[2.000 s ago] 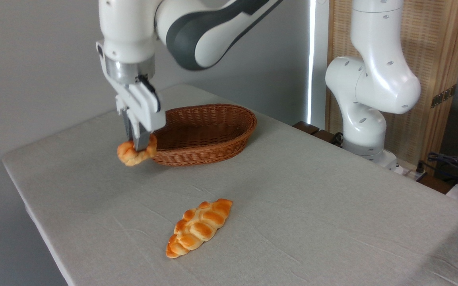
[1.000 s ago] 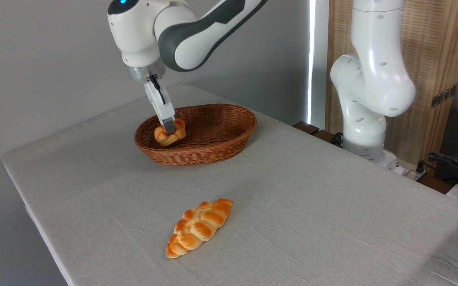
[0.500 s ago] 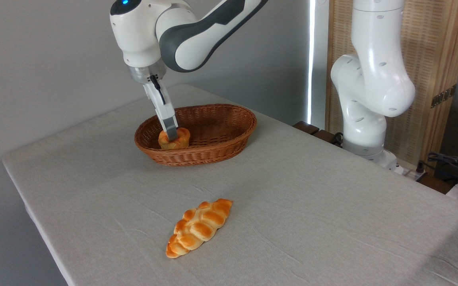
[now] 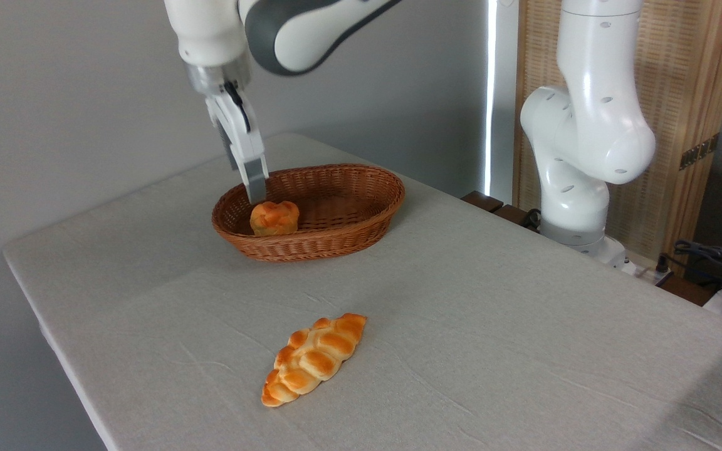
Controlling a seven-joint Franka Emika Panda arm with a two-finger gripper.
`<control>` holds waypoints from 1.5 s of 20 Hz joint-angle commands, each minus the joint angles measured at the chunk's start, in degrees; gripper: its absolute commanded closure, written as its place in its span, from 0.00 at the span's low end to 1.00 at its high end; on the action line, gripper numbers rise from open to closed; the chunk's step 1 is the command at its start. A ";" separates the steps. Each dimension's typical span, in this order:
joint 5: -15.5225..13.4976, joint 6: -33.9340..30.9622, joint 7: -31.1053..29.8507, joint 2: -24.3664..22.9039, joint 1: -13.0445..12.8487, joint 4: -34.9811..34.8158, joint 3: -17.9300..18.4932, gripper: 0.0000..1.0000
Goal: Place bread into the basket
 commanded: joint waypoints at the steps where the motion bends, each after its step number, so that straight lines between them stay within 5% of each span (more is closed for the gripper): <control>1: 0.67 -4.76 -0.21 -2.49 5.61 4.84 0.51 0.00; 3: 4.25 -7.48 -0.12 -4.43 8.52 6.34 2.35 0.00; 6: 13.21 -11.52 -0.21 -3.65 8.62 10.90 5.52 0.00; 8: 16.65 -11.97 -0.30 -2.68 8.71 12.58 6.66 0.00; 12: 16.49 -13.80 -0.30 -2.33 8.79 14.86 10.97 0.00; 20: 16.40 -18.56 -0.47 1.27 8.97 20.32 11.15 0.00; 23: 16.40 -18.74 -0.47 1.62 9.84 20.32 10.10 0.00; 25: 16.49 -18.74 -0.47 1.71 13.61 20.32 6.33 0.00; 30: 16.58 -18.74 -0.47 1.63 13.80 20.23 6.05 0.00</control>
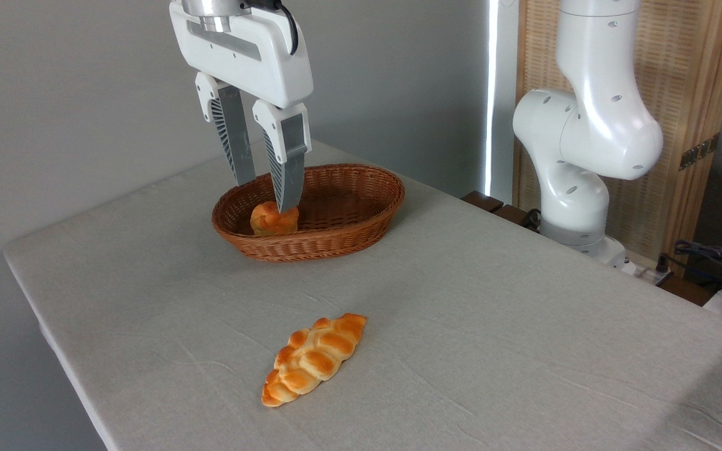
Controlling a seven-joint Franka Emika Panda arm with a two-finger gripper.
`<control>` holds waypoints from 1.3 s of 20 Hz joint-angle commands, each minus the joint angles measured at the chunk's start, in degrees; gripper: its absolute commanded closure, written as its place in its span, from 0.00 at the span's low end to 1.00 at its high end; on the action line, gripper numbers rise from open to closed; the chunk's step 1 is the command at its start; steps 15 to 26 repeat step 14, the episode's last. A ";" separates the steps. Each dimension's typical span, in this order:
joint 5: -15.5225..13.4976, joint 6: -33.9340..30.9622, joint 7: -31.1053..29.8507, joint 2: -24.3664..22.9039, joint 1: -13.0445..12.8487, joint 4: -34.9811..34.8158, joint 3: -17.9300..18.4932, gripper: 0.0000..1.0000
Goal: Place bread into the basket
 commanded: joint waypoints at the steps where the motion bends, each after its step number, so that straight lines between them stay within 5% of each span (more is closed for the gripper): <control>1: 0.56 -1.91 -0.38 0.61 0.92 1.57 -0.83 0.00; 26: 1.00 -4.02 0.23 0.52 0.83 1.48 -0.74 0.00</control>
